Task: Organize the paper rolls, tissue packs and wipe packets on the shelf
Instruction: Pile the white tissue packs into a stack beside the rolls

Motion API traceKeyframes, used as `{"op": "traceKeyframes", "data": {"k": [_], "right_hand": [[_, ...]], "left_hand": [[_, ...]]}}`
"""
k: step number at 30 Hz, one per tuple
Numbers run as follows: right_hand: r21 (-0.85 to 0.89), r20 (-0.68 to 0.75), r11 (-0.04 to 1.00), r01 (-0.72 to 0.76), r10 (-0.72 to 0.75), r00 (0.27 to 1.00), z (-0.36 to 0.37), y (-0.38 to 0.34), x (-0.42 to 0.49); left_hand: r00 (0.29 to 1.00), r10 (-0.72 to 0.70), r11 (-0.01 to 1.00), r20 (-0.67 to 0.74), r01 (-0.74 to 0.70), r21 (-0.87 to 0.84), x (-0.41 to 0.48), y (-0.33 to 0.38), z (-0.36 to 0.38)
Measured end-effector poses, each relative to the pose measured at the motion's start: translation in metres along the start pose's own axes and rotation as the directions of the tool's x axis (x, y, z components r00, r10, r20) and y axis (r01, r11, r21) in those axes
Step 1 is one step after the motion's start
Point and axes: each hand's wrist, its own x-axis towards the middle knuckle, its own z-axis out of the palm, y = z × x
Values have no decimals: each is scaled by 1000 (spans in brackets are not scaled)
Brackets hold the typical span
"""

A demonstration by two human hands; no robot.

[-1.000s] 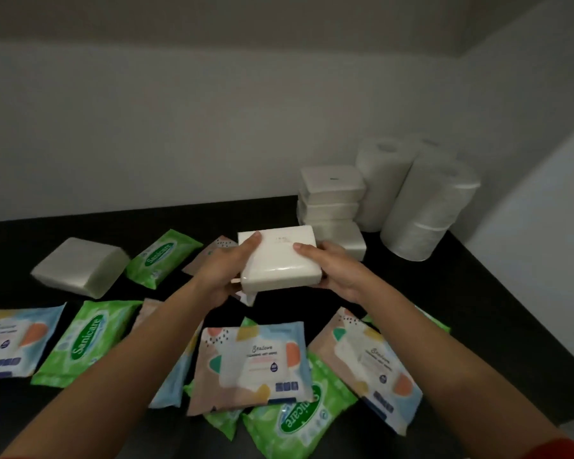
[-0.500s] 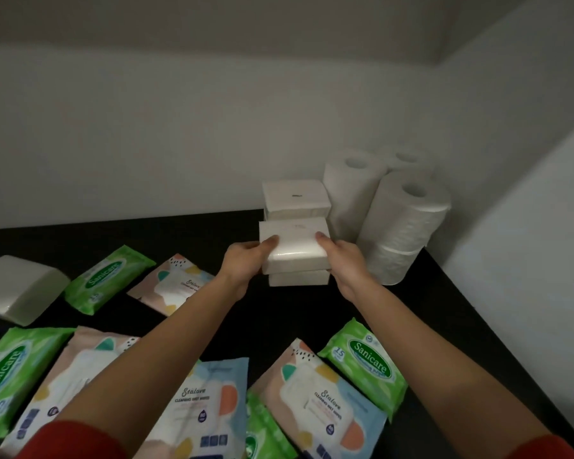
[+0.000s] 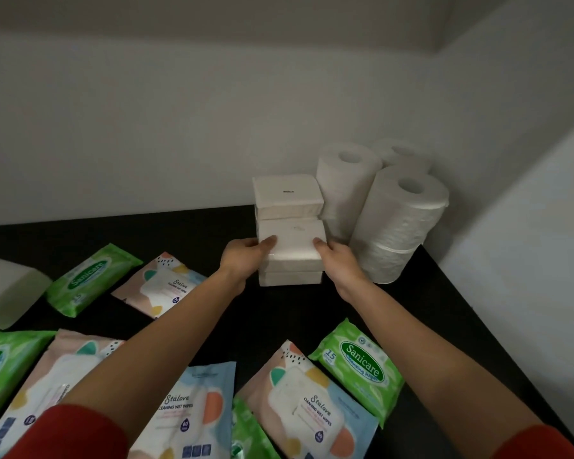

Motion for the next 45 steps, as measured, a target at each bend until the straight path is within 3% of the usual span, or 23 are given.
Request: {"op": "traceKeyframes", "data": {"k": [13, 22, 45], "right_hand": [[18, 14, 999, -30, 30, 999, 3, 2, 8], [180, 70, 954, -241, 232, 970, 5, 1, 12], [211, 56, 945, -250, 243, 968, 3, 0, 7]], "left_hand": [[999, -36, 999, 5, 36, 14, 7, -5, 1], [984, -147, 985, 104, 155, -79, 6, -3, 5], [980, -148, 989, 132, 148, 7, 1, -1, 7]]}}
